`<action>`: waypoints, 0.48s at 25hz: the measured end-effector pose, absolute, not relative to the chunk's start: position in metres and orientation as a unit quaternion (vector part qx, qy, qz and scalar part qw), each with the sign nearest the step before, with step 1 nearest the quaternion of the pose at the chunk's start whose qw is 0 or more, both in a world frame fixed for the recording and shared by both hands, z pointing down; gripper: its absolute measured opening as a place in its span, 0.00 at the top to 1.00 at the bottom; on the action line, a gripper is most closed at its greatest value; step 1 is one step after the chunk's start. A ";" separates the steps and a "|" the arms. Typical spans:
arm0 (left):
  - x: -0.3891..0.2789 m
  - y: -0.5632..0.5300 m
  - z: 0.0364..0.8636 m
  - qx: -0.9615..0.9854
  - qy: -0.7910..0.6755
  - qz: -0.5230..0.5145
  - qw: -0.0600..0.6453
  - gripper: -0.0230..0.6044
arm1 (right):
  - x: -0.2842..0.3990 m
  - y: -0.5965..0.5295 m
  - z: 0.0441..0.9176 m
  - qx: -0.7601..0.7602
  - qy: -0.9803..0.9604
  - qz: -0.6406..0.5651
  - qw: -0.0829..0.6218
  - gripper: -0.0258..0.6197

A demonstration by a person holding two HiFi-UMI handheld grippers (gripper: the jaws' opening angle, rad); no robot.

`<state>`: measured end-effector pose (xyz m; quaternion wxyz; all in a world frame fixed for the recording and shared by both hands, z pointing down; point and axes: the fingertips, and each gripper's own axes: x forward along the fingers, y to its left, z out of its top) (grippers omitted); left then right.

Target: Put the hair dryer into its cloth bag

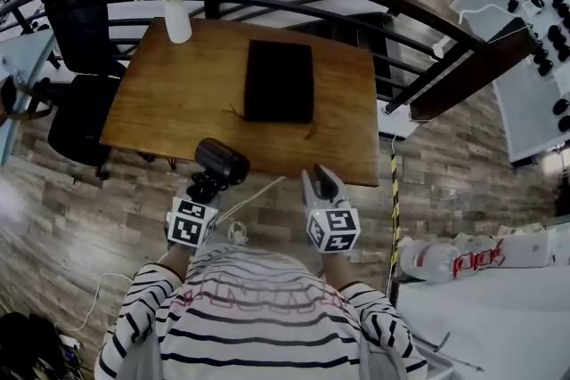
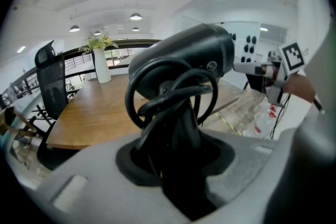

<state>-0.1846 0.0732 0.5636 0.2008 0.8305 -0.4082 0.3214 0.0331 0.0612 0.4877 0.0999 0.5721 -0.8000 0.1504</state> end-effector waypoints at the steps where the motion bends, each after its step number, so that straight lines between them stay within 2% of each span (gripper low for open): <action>1: -0.187 0.066 0.564 0.832 -0.405 0.323 0.201 0.72 | 0.031 0.055 0.490 0.575 -0.798 0.151 0.103 0.82; 12: -0.193 0.009 0.588 0.836 -0.383 0.336 0.205 0.72 | 0.026 -0.008 0.510 0.573 -0.794 0.124 0.158 0.82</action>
